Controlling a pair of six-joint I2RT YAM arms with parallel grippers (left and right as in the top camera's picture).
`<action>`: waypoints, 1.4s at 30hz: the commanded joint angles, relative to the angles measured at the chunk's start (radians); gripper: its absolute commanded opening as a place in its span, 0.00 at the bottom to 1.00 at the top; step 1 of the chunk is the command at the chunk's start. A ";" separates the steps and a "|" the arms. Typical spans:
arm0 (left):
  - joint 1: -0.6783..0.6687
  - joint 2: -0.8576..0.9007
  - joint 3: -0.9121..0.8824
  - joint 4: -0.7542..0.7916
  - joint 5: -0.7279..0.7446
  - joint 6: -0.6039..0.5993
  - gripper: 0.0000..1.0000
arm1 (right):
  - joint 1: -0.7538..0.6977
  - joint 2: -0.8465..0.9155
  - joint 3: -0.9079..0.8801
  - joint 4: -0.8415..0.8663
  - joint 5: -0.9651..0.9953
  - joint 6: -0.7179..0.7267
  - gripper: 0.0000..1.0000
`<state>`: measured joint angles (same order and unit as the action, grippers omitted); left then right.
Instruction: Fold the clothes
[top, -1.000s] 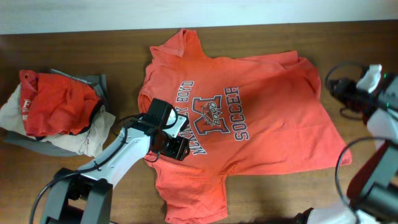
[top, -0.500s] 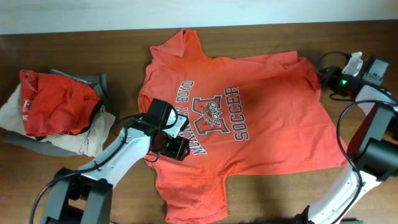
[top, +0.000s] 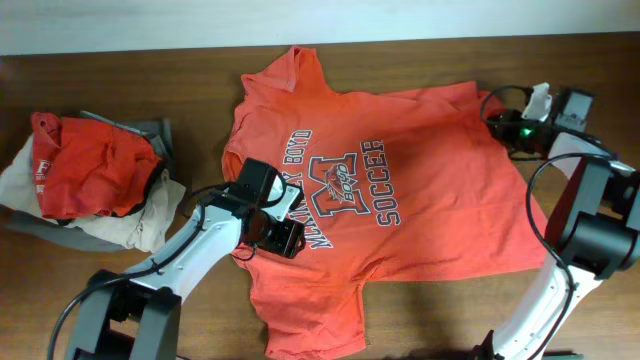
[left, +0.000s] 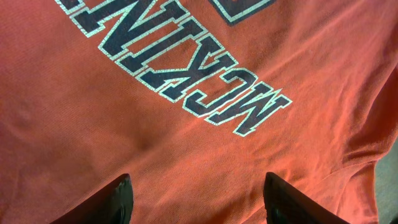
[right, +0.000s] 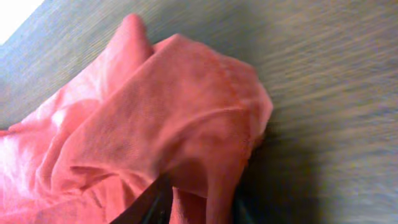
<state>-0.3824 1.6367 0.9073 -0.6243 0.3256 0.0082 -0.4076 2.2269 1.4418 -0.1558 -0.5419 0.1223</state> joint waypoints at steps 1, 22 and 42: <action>-0.002 0.008 -0.005 0.000 0.000 0.019 0.67 | 0.009 0.012 0.028 0.003 0.000 -0.014 0.28; -0.001 0.008 -0.005 0.004 -0.011 0.019 0.67 | 0.007 -0.033 0.316 -0.091 -0.130 -0.138 0.16; -0.001 0.008 -0.004 0.043 -0.039 0.019 0.67 | -0.105 -0.041 0.316 -0.698 0.233 0.054 0.66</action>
<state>-0.3824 1.6367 0.9073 -0.5823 0.3096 0.0082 -0.4847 2.2269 1.7435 -0.8021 -0.3317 0.1135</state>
